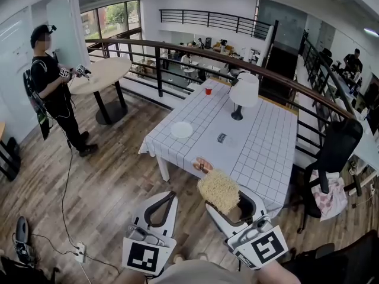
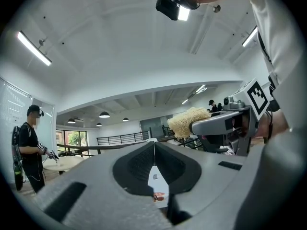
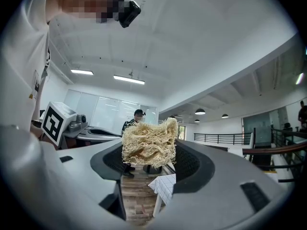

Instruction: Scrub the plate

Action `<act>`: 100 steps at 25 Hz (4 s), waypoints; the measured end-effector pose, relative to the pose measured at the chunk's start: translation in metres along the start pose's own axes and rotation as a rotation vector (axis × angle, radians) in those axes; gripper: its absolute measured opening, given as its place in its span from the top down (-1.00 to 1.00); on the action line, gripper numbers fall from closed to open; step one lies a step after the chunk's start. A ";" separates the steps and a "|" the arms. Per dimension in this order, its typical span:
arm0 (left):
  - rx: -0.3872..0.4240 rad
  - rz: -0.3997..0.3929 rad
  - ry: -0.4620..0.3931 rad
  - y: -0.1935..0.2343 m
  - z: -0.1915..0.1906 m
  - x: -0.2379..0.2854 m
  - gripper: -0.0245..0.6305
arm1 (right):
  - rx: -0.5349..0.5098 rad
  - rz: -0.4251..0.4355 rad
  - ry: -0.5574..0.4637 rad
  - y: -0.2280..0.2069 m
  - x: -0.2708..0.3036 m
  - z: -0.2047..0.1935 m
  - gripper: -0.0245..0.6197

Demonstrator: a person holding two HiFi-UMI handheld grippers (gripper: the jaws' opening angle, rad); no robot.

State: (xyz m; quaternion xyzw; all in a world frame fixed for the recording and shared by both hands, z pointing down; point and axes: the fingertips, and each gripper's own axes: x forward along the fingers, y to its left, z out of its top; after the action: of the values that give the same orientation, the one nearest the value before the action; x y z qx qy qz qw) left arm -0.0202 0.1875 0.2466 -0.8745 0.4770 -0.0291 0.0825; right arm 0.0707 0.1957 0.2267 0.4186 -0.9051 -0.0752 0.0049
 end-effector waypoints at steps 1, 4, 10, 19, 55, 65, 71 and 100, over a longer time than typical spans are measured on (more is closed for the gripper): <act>0.014 0.002 0.004 -0.001 0.000 0.001 0.87 | 0.002 0.000 0.000 -0.002 -0.002 0.000 0.11; 0.064 0.016 0.011 -0.006 0.000 0.005 0.87 | 0.006 0.000 0.004 -0.007 -0.007 -0.003 0.11; 0.052 0.020 0.017 -0.019 -0.004 0.012 0.87 | 0.018 0.008 0.018 -0.019 -0.015 -0.014 0.11; 0.074 0.062 0.052 -0.037 -0.013 0.020 0.87 | 0.025 0.050 0.038 -0.033 -0.029 -0.034 0.11; 0.060 0.073 0.039 -0.019 -0.036 0.095 0.87 | 0.051 0.044 0.053 -0.100 0.007 -0.066 0.11; 0.038 0.034 0.058 0.049 -0.063 0.157 0.87 | 0.062 0.036 0.101 -0.133 0.094 -0.092 0.11; 0.009 0.034 0.069 0.118 -0.076 0.188 0.87 | 0.059 0.031 0.121 -0.145 0.167 -0.092 0.11; -0.061 -0.045 0.114 0.318 -0.138 0.335 0.87 | 0.102 -0.040 0.202 -0.221 0.405 -0.132 0.11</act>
State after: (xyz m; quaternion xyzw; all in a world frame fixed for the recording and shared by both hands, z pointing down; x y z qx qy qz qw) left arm -0.1200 -0.2788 0.3179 -0.8840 0.4618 -0.0662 0.0278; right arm -0.0152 -0.2702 0.3043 0.4415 -0.8941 0.0136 0.0733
